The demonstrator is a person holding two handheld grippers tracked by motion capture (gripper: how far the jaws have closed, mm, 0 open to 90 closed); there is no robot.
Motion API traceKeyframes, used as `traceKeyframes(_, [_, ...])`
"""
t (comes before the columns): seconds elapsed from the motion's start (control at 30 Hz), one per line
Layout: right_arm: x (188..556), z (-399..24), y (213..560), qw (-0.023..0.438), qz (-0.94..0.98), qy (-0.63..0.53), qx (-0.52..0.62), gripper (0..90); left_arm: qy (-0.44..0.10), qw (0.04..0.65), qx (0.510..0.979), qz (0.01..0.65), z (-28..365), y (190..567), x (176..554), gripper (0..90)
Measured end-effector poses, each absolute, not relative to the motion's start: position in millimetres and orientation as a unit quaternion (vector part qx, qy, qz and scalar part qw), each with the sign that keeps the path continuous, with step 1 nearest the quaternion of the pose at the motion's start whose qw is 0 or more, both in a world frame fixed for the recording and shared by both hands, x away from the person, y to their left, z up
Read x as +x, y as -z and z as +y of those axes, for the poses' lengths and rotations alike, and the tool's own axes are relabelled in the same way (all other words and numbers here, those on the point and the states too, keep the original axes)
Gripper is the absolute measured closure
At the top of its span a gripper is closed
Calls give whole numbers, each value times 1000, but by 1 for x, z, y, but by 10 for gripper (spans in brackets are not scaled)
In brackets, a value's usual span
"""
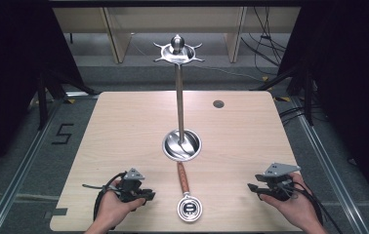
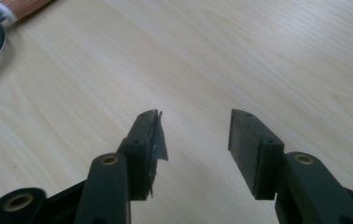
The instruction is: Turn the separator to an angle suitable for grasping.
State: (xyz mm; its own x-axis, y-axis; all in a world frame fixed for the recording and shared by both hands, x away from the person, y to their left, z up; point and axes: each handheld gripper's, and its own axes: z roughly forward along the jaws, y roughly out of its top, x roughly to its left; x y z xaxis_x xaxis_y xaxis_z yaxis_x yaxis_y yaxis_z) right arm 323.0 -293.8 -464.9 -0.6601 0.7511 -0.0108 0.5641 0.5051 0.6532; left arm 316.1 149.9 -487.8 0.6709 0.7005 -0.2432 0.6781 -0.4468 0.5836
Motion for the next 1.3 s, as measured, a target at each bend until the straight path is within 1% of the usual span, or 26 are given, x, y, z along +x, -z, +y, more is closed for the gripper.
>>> traceKeyframes(0.1, [327,-294,466,150,852,-314,391,544,5,328,863,385,134,488,310,874])
traceKeyframes(0.13, [327,-293,466,148,852,-316,391,544,13,323,872,367,128,487,308,883])
traceKeyframes(0.2, [327,-292,467,153,853,-317,385,545,11,298,898,324,118,486,305,888])
traceKeyframes(0.27, [325,-291,465,144,854,-315,388,546,7,293,903,314,109,488,304,890])
traceKeyframes(0.33, [325,-290,465,145,856,-314,385,545,8,292,902,318,106,488,304,890])
traceKeyframes(0.37, [325,-290,465,144,856,-314,384,545,8,291,906,308,104,489,307,891])
traceKeyframes(0.43, [324,-289,466,144,855,-317,385,545,13,293,902,318,102,491,306,891])
traceKeyframes(0.57, [325,-287,466,141,855,-318,385,550,16,297,900,318,102,491,306,890])
traceKeyframes(0.63, [327,-280,466,145,851,-330,383,550,20,302,895,328,102,491,306,890])
traceKeyframes(0.67, [326,-279,463,135,861,-314,378,550,20,296,901,316,103,491,307,890])
traceKeyframes(0.7, [328,-276,467,149,855,-331,370,550,20,296,901,316,103,491,307,890])
traceKeyframes(0.73, [327,-275,463,134,867,-312,365,550,22,295,900,320,101,493,305,890])
traceKeyframes(0.77, [327,-274,465,136,866,-316,364,550,25,294,901,318,100,494,305,890])
traceKeyframes(0.8, [327,-271,468,145,860,-328,363,550,27,293,901,319,98,494,304,891])
traceKeyframes(0.83, [326,-272,465,131,870,-309,361,549,27,297,900,317,96,495,304,890])
traceKeyframes(0.87, [326,-271,466,132,869,-314,360,550,30,300,897,324,94,496,302,890])
traceKeyframes(0.9, [325,-270,467,130,866,-314,366,549,31,291,904,313,93,496,303,890])
traceKeyframes(0.93, [325,-270,467,129,866,-314,366,550,33,292,903,315,90,497,303,890])
traceKeyframes(1.0, [327,-270,468,135,865,-318,363,549,36,303,898,317,85,499,303,890])
traceKeyframes(1.03, [327,-270,469,137,863,-322,364,549,37,296,904,305,84,498,305,890])
traceKeyframes(1.07, [327,-270,469,135,866,-318,362,549,40,304,899,314,80,499,304,890])
traceKeyframes(1.13, [327,-270,470,137,864,-324,361,548,41,306,898,313,77,499,304,890])
traceKeyframes(1.2, [326,-271,467,129,869,-314,360,548,49,308,899,308,72,500,304,890])
traceKeyframes(1.3, [326,-269,469,129,865,-322,362,546,49,317,891,321,62,501,304,890])
